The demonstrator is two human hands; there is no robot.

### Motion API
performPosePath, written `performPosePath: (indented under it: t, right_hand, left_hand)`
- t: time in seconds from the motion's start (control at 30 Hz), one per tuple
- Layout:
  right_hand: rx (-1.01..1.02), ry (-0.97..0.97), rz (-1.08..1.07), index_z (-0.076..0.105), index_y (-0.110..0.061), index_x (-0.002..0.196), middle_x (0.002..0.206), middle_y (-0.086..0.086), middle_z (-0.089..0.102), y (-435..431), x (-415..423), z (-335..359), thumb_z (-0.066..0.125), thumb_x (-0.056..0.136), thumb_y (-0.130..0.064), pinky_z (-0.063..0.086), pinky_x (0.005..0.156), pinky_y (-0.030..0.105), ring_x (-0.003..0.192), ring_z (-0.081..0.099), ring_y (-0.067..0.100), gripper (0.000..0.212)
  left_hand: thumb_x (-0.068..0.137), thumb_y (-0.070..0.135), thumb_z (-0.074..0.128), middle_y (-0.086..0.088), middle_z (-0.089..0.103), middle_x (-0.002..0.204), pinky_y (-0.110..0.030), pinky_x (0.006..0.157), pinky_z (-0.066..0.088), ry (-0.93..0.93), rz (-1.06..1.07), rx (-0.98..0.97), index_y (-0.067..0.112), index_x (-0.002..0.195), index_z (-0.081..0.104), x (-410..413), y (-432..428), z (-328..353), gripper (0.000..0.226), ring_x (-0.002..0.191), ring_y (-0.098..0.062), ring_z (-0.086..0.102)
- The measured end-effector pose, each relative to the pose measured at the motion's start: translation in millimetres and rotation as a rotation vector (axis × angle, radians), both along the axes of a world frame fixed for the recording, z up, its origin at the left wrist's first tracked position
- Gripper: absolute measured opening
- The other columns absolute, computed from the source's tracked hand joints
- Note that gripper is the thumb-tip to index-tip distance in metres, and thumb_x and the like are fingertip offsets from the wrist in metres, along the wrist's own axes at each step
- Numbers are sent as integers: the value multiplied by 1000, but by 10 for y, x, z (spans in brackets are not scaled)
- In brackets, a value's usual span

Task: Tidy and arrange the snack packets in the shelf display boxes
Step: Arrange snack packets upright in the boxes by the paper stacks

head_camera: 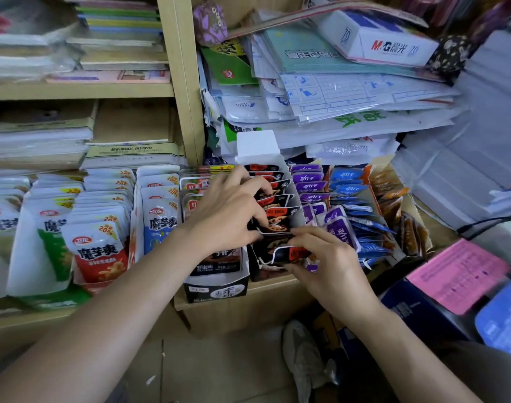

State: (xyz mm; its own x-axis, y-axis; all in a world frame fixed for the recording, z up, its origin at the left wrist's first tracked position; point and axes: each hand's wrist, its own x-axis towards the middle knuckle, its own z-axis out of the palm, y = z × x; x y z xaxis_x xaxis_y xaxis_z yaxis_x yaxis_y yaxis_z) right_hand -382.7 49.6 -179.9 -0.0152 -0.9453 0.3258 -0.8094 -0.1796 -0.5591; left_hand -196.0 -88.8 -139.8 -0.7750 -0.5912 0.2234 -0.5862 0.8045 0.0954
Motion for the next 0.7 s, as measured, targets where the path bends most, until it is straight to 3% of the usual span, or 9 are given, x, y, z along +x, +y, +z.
performPosePath:
  t: [0.2, 0.3, 0.37, 0.43, 0.57, 0.7]
  right_hand:
    - [-10, 115, -9, 71, -20, 113, 136, -6, 52, 18, -8, -15, 85, 77, -16, 55, 94, 37, 123, 54, 16, 39]
    - [-44, 159, -8, 69, -20, 119, 129, -8, 53, 25, 5, -2, 83, 79, -18, 53, 93, 36, 119, 53, 15, 42]
    - [-56, 157, -5, 66, -21, 125, 130, -10, 56, 25, 7, 6, 80, 82, -18, 51, 98, 35, 122, 53, 14, 45]
    - [-55, 157, -18, 64, -22, 130, 133, -11, 57, 18, 9, 11, 79, 84, -19, 51, 101, 35, 125, 53, 14, 48]
    - [-55, 201, -41, 63, -22, 133, 133, -9, 60, -5, 39, 6, 79, 84, -21, 51, 100, 36, 121, 54, 15, 51]
    - [-79, 264, -51, 60, -20, 137, 132, -5, 57, -10, 62, 4, 79, 83, -23, 52, 94, 38, 117, 51, 18, 58]
  left_hand:
    - [77, 41, 85, 13, 53, 137, -43, 96, 37, 9, -1, -84, 35, 82, 81, -103, -20, -45, 9, 116, -23, 36]
    - [82, 39, 81, 12, 53, 139, -40, 99, 36, 79, 5, -26, 29, 87, 82, -78, -67, -105, 11, 117, -24, 38]
    - [85, 37, 78, 11, 58, 139, -36, 93, 32, 140, 13, -5, 26, 92, 82, -50, -84, -116, 13, 118, -22, 39]
    - [88, 34, 76, 8, 62, 137, -39, 91, 37, 187, 18, 8, 25, 94, 82, -33, -85, -89, 12, 119, -22, 44]
    - [88, 29, 76, 2, 72, 122, -42, 89, 45, 259, -10, -21, 18, 93, 81, -18, -93, -66, 13, 104, -28, 62]
    - [91, 35, 70, 6, 74, 112, -38, 86, 37, 192, -40, -130, 20, 95, 79, 12, -105, -137, 18, 105, -24, 58]
